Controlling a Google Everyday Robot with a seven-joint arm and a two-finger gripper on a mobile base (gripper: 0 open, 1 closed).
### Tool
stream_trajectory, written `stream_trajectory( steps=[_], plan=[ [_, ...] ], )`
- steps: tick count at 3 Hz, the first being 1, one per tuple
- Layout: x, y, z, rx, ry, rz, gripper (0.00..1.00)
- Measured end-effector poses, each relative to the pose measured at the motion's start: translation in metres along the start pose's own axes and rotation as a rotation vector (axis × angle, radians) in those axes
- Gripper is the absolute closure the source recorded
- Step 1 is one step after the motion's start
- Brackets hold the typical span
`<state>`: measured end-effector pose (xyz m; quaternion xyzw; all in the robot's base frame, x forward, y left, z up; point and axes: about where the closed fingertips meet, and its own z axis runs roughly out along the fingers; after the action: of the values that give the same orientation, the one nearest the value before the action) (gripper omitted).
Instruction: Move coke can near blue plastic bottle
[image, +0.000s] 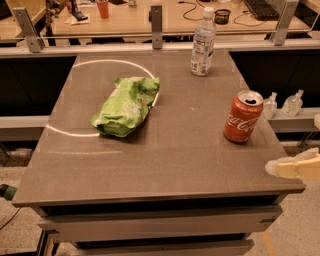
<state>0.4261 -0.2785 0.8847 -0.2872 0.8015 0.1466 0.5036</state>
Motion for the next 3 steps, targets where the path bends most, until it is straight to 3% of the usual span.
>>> stream_trajectory(
  steps=[3],
  plan=[
    [-0.026, 0.003, 0.05, -0.033, -0.148, 0.023, 0.0]
  ],
)
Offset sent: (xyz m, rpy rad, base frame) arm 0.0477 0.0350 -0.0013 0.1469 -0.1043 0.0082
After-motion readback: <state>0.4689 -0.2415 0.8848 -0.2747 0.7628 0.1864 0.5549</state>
